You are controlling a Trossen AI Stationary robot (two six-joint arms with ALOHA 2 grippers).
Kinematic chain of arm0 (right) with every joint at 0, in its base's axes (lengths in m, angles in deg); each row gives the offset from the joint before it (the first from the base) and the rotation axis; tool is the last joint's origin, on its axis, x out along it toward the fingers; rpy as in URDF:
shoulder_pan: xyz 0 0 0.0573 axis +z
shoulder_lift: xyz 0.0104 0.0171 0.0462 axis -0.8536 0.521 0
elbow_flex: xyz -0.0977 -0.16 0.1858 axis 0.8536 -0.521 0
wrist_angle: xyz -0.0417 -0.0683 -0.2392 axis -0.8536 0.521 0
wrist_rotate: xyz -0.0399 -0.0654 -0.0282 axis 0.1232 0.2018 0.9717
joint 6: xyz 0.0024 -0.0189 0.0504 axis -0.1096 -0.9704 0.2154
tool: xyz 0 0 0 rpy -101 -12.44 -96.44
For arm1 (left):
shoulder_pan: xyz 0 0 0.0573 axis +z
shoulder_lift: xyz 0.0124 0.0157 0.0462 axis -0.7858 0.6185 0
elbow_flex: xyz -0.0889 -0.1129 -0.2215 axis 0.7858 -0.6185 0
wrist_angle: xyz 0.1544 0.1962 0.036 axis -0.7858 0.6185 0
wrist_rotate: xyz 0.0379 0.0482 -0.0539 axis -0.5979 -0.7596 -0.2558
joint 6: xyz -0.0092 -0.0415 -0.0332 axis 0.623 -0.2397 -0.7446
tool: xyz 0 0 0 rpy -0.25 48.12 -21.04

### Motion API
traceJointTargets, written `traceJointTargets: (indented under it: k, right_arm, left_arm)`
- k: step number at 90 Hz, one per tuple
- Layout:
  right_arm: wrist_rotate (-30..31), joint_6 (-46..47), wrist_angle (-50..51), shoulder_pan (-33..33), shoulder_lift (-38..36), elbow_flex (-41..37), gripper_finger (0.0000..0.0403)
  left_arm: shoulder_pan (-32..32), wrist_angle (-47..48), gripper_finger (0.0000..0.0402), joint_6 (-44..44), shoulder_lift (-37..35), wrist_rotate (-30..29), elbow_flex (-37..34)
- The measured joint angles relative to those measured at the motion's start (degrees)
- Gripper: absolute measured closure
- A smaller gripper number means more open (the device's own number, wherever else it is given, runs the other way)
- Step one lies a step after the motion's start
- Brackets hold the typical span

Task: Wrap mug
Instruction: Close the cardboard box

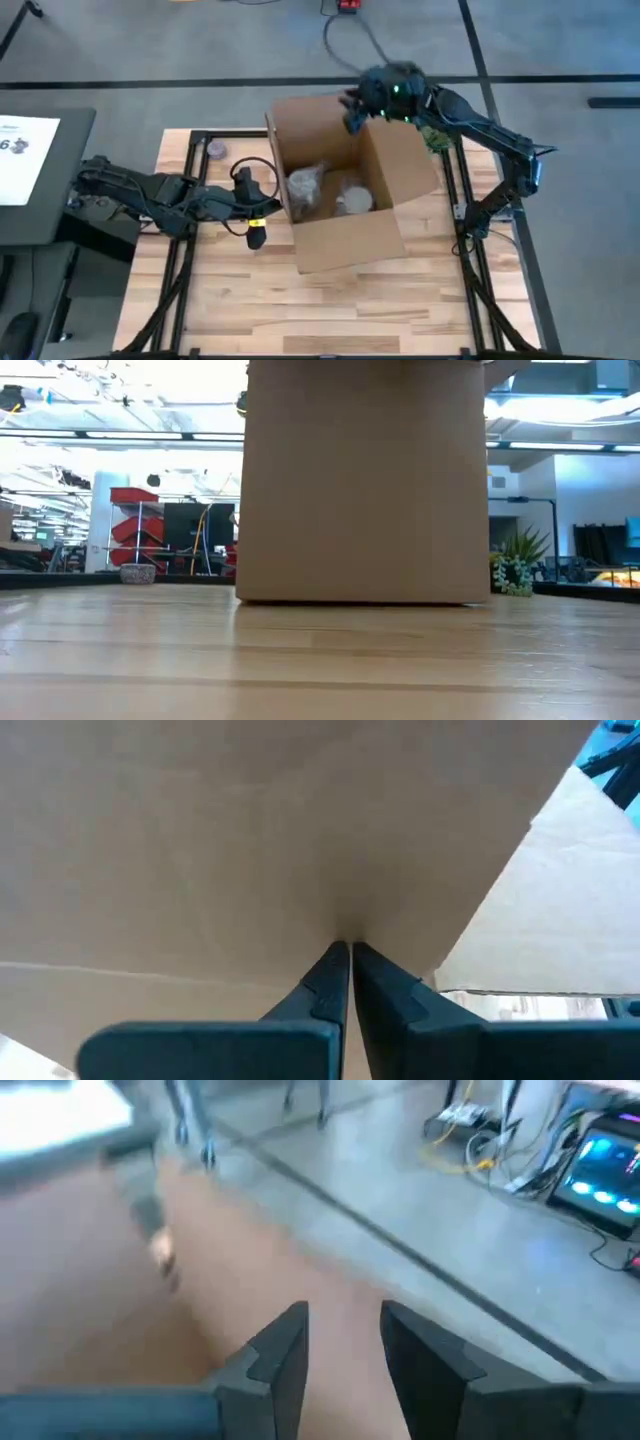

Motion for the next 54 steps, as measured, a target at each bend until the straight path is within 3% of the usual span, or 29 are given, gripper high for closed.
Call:
traceJointTargets:
  k: [18,38,54]
  right_arm:
    - [-2.7,3.9,3.5,-3.8,5.3,0.5,0.0284]
    - [-6.6,5.5,13.3,-2.4,10.9,-0.5,0.0284]
    - [-5.9,4.1,17.5,-1.1,10.4,-0.1,0.0284]
  left_arm:
    - [0.2,-0.8,0.0402,0.6,0.0,-2.8,0.0]
    - [4.7,-5.1,0.0402,3.5,0.6,-4.6,0.0]
    - [8.9,-7.1,0.0402,5.0,3.1,2.6,0.1]
